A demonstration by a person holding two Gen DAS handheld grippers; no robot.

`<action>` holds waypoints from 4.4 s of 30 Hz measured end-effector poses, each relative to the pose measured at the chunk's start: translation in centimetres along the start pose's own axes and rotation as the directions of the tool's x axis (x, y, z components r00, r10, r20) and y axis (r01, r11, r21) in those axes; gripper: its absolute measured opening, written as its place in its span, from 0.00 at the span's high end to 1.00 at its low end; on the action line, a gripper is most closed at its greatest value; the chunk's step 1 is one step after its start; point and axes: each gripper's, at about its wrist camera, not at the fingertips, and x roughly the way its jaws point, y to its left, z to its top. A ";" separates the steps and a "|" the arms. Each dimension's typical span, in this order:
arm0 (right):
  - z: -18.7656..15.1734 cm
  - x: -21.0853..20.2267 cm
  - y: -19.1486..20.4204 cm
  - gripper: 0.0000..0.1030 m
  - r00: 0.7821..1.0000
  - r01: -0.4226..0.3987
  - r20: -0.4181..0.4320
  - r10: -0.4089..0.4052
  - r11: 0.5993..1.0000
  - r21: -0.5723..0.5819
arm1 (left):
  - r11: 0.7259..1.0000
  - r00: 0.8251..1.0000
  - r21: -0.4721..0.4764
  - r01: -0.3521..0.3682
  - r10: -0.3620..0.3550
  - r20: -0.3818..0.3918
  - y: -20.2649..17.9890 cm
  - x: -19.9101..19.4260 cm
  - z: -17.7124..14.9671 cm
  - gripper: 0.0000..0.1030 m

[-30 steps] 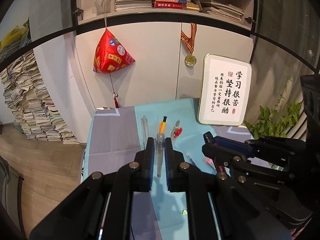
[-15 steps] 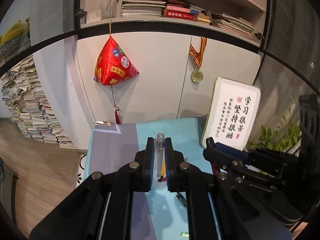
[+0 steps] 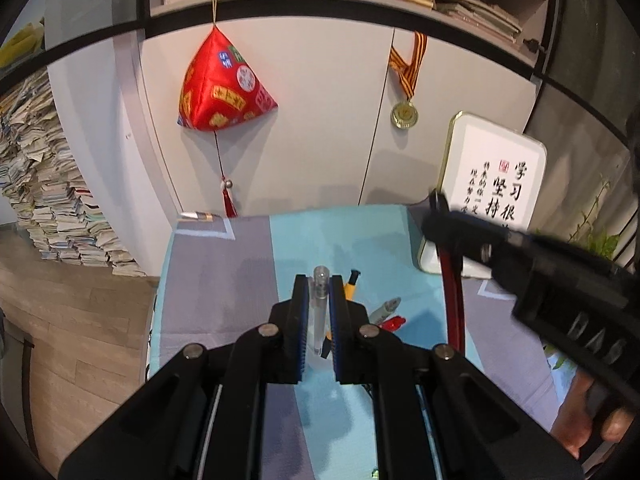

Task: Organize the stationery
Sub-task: 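Open the left tool to drop the white pen into the cup while the right tool lowers the cutter, then open the right tool to release the box cutter into the cup, then move both open tools toward the blue pen and green highlighter, then close the right tool on the blue pen while the left tool closes on the green highlighter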

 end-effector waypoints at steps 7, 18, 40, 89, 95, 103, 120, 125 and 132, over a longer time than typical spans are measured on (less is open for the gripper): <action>1.0 0.6 0.3 0.86 0.999 -0.006 0.041 0.005 1.000 0.018 | 1.000 0.999 0.014 0.001 0.000 -0.044 -0.2 1.7 -0.9 0.92; 1.7 3.5 0.9 0.86 0.996 -0.002 0.085 0.002 1.000 0.003 | 1.000 0.999 -0.015 0.007 -0.008 -0.045 1.2 1.0 -1.4 0.87; -3.4 8.3 3.2 0.86 0.974 0.195 0.143 -0.174 0.970 -0.144 | 0.988 0.992 -0.091 -0.127 0.127 -0.004 8.3 -4.5 -4.4 0.72; -10.1 -1.6 -0.1 0.53 0.981 0.146 -0.088 -0.172 0.958 -0.248 | 0.999 0.993 -0.029 0.018 -0.021 -0.117 1.2 -0.4 -9.4 0.64; -15.4 -1.1 -3.2 0.53 0.937 0.197 -0.231 -0.261 0.944 -0.266 | 1.000 0.989 -0.012 0.023 -0.025 -0.148 -1.1 0.6 -10.9 0.59; -19.4 -1.6 -5.6 0.56 0.930 0.160 -0.292 -0.223 0.961 -0.225 | 0.999 0.977 0.001 0.032 -0.031 -0.209 -3.5 1.8 -13.6 0.59; -19.9 0.0 -6.8 0.56 0.928 0.152 -0.313 -0.202 0.972 -0.177 | 0.998 0.960 -0.059 0.009 -0.025 -0.278 -3.9 2.1 -16.7 0.61; -19.7 0.6 -6.2 0.56 0.926 0.151 -0.317 -0.204 0.971 -0.185 | 0.994 0.945 -0.111 0.006 -0.042 -0.325 -4.1 1.7 -18.3 0.61; -20.0 2.3 -6.1 0.56 0.917 0.164 -0.332 -0.221 0.968 -0.190 | 0.966 0.914 -0.259 -0.014 -0.093 -0.396 -4.8 3.0 -19.1 0.61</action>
